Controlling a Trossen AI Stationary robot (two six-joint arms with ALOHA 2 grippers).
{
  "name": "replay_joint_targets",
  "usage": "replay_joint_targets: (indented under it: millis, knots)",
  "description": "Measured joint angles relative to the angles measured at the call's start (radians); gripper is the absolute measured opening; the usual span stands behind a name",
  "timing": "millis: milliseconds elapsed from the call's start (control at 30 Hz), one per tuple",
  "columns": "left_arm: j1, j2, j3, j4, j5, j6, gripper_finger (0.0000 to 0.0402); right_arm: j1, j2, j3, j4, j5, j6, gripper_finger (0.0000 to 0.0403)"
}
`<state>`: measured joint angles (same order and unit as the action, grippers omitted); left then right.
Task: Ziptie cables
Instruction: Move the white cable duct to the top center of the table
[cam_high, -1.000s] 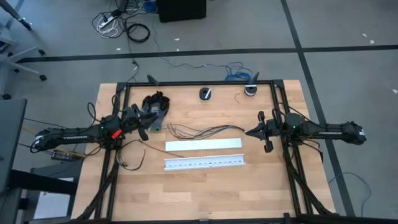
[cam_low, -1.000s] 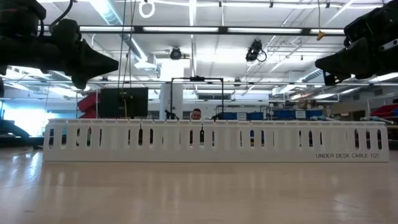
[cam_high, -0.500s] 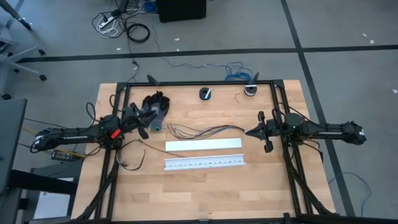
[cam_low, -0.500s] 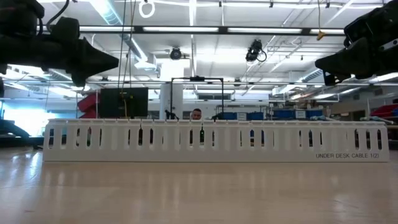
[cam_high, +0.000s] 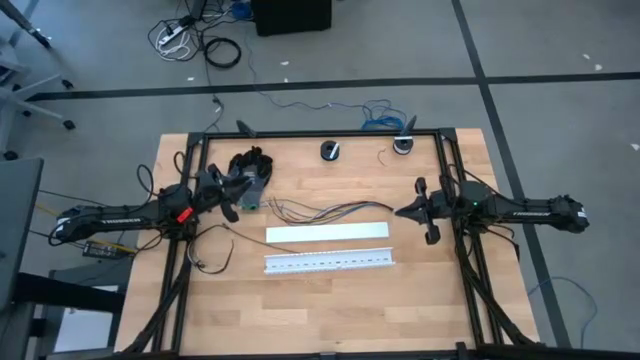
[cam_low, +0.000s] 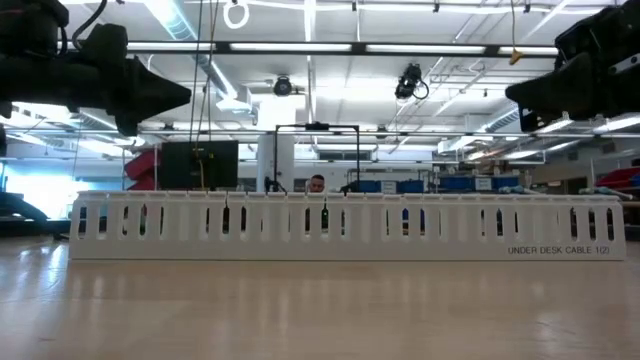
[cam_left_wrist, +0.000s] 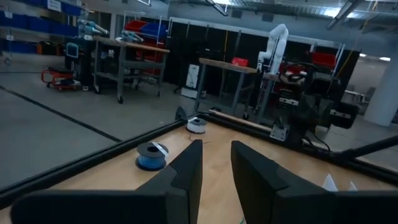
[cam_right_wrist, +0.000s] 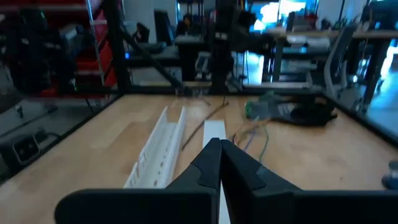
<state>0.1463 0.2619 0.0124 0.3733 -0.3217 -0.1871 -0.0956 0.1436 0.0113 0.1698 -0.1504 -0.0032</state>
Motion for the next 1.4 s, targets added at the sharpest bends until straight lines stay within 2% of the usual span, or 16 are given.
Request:
replay_joint_targets:
  millis: [100, 200, 333, 433, 600, 733, 900, 1100, 1267, 1400]
  knots:
    - [0.000, 0.000, 0.000, 0.051, -0.009, 0.000, 0.0078, 0.000, 0.000, 0.000, 0.067, 0.000, 0.005, 0.0007]
    - [0.000, 0.000, 0.000, 0.102, -0.010, -0.020, 0.0078, -0.001, 0.000, 0.000, 0.157, 0.011, -0.067, 0.0007]
    - [0.000, 0.000, 0.000, 0.192, -0.027, -0.024, 0.0078, -0.002, 0.000, 0.000, 0.262, 0.108, -0.093, 0.0007]
    - [0.000, 0.000, 0.008, 0.263, -0.083, -0.022, 0.0078, -0.004, 0.000, 0.010, 0.296, 0.138, -0.070, 0.0007]
    - [0.000, 0.010, 0.095, 0.219, -0.096, 0.023, 0.0078, -0.024, 0.003, 0.070, 0.285, 0.153, -0.016, 0.0007]
    - [0.000, 0.050, 0.193, 0.137, -0.103, 0.073, 0.0078, -0.049, 0.040, 0.142, 0.222, 0.252, 0.061, 0.0007]
    - [0.004, 0.140, 0.331, 0.023, -0.105, 0.125, 0.0078, -0.088, 0.161, 0.241, 0.143, 0.242, 0.050, 0.0007]
    - [0.021, 0.266, 0.483, -0.115, -0.105, 0.157, 0.0078, -0.151, 0.370, 0.377, 0.047, 0.202, -0.023, 0.0007]
    - [0.024, 0.361, 0.512, -0.169, -0.105, 0.161, 0.0078, -0.169, 0.533, 0.415, 0.049, 0.179, -0.169, 0.0007]
    - [0.022, 0.425, 0.512, -0.257, -0.092, 0.139, 0.0078, -0.168, 0.634, 0.415, 0.049, 0.156, -0.098, 0.0007]
